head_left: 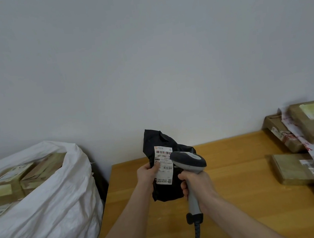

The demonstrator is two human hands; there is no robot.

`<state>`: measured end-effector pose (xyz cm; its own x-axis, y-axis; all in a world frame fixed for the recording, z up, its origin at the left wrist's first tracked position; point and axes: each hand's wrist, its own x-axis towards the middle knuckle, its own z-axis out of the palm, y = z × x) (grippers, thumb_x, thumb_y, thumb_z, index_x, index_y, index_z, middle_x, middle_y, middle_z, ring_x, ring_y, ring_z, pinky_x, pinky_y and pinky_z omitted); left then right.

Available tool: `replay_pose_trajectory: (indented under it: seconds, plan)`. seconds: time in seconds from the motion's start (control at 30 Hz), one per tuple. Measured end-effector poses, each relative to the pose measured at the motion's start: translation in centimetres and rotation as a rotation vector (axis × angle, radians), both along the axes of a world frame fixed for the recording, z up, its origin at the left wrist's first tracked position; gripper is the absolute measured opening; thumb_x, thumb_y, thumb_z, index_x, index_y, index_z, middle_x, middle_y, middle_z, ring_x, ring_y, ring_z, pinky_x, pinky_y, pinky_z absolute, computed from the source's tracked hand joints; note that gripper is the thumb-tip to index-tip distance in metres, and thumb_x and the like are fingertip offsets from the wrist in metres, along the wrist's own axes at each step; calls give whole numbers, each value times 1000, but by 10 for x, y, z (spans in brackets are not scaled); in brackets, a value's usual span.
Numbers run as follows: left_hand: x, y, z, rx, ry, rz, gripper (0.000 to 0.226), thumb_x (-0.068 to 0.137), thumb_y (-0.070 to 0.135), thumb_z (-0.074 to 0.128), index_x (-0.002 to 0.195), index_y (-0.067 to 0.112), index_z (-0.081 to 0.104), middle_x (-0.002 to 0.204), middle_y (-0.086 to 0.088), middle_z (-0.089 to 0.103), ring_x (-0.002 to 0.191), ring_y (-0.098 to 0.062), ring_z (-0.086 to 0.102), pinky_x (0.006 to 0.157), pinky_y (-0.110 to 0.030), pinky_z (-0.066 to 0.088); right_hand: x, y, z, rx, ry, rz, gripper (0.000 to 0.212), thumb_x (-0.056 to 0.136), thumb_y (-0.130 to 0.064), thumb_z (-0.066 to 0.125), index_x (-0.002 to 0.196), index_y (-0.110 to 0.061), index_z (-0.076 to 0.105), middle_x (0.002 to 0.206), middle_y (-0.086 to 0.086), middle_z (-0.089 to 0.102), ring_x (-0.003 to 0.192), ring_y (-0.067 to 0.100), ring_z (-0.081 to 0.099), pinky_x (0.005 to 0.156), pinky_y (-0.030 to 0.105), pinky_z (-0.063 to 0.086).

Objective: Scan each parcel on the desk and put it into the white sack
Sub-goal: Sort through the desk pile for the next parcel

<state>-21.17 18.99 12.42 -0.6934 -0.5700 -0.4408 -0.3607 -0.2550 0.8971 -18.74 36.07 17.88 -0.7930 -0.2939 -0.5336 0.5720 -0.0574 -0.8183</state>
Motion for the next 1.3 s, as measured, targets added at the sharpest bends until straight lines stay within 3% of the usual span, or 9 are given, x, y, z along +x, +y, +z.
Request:
replay_pose_trajectory:
  seconds: [0.13, 0.27, 0.43, 0.57, 0.7, 0.9, 1.03, 1.2, 1.3]
  plan:
    - [5, 1, 3, -6, 4, 9, 7, 89, 10, 64, 96, 9, 65, 90, -8, 70, 79, -21, 67, 59, -29, 52, -1, 3, 1, -39, 15, -4, 16, 85, -2, 63, 69, -3, 59, 52, 6, 54, 44, 15, 48, 45, 25, 42]
    - [12, -11, 15, -38, 11, 36, 9, 88, 13, 65, 96, 9, 66, 98, -11, 71, 90, -26, 68, 73, -36, 57, -19, 0, 4, -80, 32, -34, 9, 87, -5, 65, 79, -2, 61, 54, 6, 60, 44, 14, 53, 50, 26, 47]
    - [33, -46, 54, -75, 89, 124, 16, 92, 12, 61, 107, 7, 64, 99, -10, 70, 86, -24, 67, 69, -34, 55, -41, -31, 10, -93, 40, -12, 9, 86, -6, 68, 89, 1, 64, 67, 11, 67, 54, 16, 59, 57, 27, 51]
    - [59, -88, 97, -105, 174, 197, 23, 94, 11, 58, 113, -2, 61, 102, -16, 70, 86, -29, 68, 70, -39, 58, -36, -83, 31, -108, 69, 45, 13, 85, -9, 70, 90, 0, 63, 82, 12, 64, 71, 19, 60, 60, 29, 54]
    - [95, -136, 137, -162, 263, 305, 22, 95, 9, 56, 114, 0, 62, 108, -16, 68, 82, -23, 65, 51, -23, 54, -19, -143, 56, -178, 120, 138, 17, 84, -10, 72, 96, -2, 61, 93, 14, 62, 84, 24, 60, 70, 35, 57]
    - [164, -245, 187, -229, 356, 431, 22, 94, 9, 57, 115, 4, 62, 107, -12, 68, 78, -20, 65, 55, -26, 53, 25, -261, 93, -268, 181, 253, 10, 87, -13, 70, 87, -7, 62, 91, 11, 65, 83, 25, 64, 76, 35, 56]
    - [211, -341, 202, -272, 364, 481, 25, 94, 10, 57, 118, 3, 60, 101, -11, 66, 73, -17, 64, 55, -27, 54, 64, -352, 103, -254, 207, 316, 14, 85, -15, 72, 91, -9, 61, 96, 12, 65, 88, 27, 65, 71, 34, 58]
    - [263, -444, 175, -328, 190, 537, 23, 94, 7, 58, 115, 0, 60, 105, -13, 65, 88, -27, 63, 75, -37, 52, 101, -422, 92, -182, 190, 356, 16, 84, -12, 72, 93, -5, 61, 88, 13, 64, 72, 25, 63, 59, 32, 54]
    - [284, -484, 137, -580, -243, 448, 39, 86, 12, 67, 121, -1, 54, 121, -17, 61, 105, -34, 60, 90, -40, 50, 114, -436, 81, -139, 163, 348, 13, 87, -9, 69, 93, -5, 58, 72, 10, 56, 60, 21, 55, 52, 27, 50]
